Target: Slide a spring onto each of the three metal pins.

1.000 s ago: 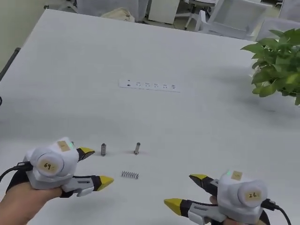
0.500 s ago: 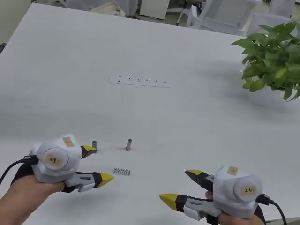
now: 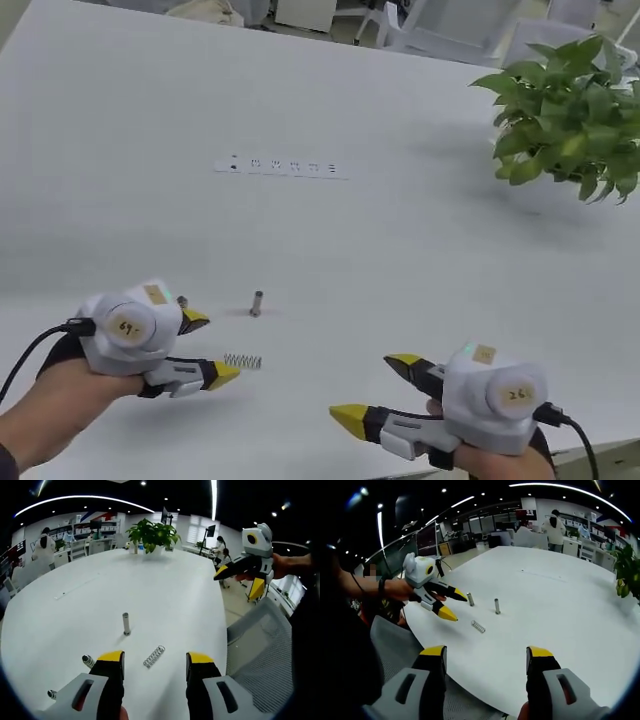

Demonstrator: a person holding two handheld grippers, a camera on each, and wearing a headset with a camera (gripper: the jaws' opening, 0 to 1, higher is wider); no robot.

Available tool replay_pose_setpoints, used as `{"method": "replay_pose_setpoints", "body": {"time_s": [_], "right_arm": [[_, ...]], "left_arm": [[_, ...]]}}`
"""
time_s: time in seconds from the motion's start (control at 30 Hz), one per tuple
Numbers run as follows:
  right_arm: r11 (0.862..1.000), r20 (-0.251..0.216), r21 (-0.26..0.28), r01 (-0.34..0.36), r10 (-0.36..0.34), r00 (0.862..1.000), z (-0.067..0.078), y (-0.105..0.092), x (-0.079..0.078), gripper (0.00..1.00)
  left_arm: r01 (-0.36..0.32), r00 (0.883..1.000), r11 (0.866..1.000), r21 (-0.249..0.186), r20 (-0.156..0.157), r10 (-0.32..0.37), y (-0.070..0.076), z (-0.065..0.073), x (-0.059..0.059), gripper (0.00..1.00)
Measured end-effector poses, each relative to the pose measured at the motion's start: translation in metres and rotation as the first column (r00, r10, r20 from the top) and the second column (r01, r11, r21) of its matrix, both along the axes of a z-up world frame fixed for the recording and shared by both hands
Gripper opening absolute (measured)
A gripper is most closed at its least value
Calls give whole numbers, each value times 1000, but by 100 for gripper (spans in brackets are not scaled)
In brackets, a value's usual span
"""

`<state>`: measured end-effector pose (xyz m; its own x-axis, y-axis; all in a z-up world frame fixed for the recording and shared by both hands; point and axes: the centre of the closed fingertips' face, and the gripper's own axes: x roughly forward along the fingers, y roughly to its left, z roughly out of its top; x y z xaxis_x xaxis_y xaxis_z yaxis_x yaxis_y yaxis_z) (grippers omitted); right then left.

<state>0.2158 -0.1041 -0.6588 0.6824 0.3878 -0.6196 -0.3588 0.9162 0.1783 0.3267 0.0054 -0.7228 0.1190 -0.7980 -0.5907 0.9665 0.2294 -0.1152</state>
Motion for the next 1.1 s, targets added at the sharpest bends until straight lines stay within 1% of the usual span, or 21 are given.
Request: {"method": "replay_pose_setpoints", "body": {"time_s": [0.07,0.2,0.23,0.3,0.43,0.53,0.63,0.7,0.77,0.8,0.87,0.93,1.0,1.1], "right_arm": [[1000,0,-1,0,0,1000,0,0,0,63],[1000,-2,0,4,-4,1000,1,-1,-2,62],[1000,-3,-1,6,-6,1000,1,-1,-3,62],[1000,-4,-1,9,-9,1000,1,-3,-4,62],[1000,-6,-1,20,-20,1000,1,-7,-8,62],[1000,-9,-2,29,-29,1000,1,-10,-10,62],[999,-11,-2,36,-36,999,1,-11,-12,62],[999,-12,2,39,-39,999,1,-11,-12,61],[999,-12,2,36,-36,999,2,-11,-13,61],[999,-12,-4,34,-34,999,3,-11,-13,61],[999,-10,-5,36,-36,999,4,-12,-13,61],[999,-8,-6,42,-42,999,5,-15,-13,61],[999,-9,-5,46,-46,999,5,-16,-14,61],[999,-17,-5,46,-46,999,2,-16,-15,60]], "left_arm": [[7,1000,1000,8,-4,-7,-3,-5,0,42],[22,1000,1000,8,-10,-21,-9,-12,-1,38],[30,999,1000,11,-18,-29,-11,-15,-1,38],[48,999,998,28,-23,-47,-13,-22,-3,36],[61,998,997,40,-37,-59,-17,-31,-3,34],[55,996,998,41,-67,-53,-19,-37,-3,32],[50,996,998,44,-76,-46,-22,-42,-2,29],[47,995,998,51,-91,-42,-23,-46,-5,27],[52,994,997,59,-96,-46,-24,-49,-7,26],[56,993,996,65,-105,-49,-25,-54,-9,25],[57,993,995,77,-107,-49,-25,-58,-9,21],[43,992,997,69,-119,-35,-26,-58,-8,19],[44,992,997,70,-117,-36,-26,-57,-9,18],[43,993,996,80,-112,-34,-25,-60,-9,17]]}}
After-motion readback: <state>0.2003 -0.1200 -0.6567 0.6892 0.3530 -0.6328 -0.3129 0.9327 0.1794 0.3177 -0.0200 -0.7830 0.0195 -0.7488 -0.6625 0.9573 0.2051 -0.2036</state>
